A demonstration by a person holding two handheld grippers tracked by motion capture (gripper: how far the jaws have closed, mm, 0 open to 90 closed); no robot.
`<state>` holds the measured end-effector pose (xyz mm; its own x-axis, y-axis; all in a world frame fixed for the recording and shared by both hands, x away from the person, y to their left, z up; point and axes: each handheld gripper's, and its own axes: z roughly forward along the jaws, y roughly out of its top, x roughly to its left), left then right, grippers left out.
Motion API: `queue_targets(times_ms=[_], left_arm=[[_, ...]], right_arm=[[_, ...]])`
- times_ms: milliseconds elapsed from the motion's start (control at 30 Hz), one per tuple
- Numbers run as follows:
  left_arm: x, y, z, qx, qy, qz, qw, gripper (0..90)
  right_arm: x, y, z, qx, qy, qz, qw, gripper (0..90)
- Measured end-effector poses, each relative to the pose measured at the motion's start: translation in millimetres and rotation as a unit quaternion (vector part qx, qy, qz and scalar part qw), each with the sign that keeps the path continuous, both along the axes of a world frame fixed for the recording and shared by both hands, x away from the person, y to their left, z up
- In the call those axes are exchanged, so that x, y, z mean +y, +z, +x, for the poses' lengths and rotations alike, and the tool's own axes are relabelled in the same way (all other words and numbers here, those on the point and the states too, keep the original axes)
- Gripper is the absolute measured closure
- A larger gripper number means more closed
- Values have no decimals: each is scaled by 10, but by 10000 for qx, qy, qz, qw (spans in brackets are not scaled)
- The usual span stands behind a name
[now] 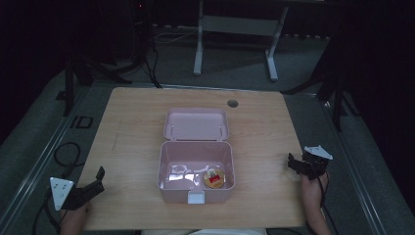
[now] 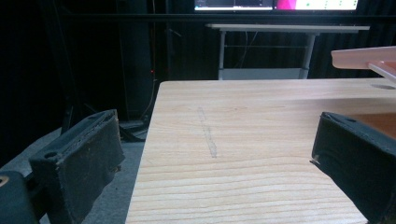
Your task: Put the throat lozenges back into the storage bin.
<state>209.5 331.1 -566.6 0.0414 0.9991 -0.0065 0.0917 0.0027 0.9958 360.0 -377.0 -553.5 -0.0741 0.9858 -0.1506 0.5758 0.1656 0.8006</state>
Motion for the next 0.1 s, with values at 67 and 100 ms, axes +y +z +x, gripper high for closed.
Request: queue_targets(times_ms=[67, 100], left_arm=[[0, 0, 0, -3, 5, -3, 10000, 24], [1, 0, 0, -3, 2, -7, 10000, 24]], right_arm=[[9, -5, 7, 44, 32, -36, 10000, 114], [10, -7, 9, 45, 50, -33, 10000, 113]])
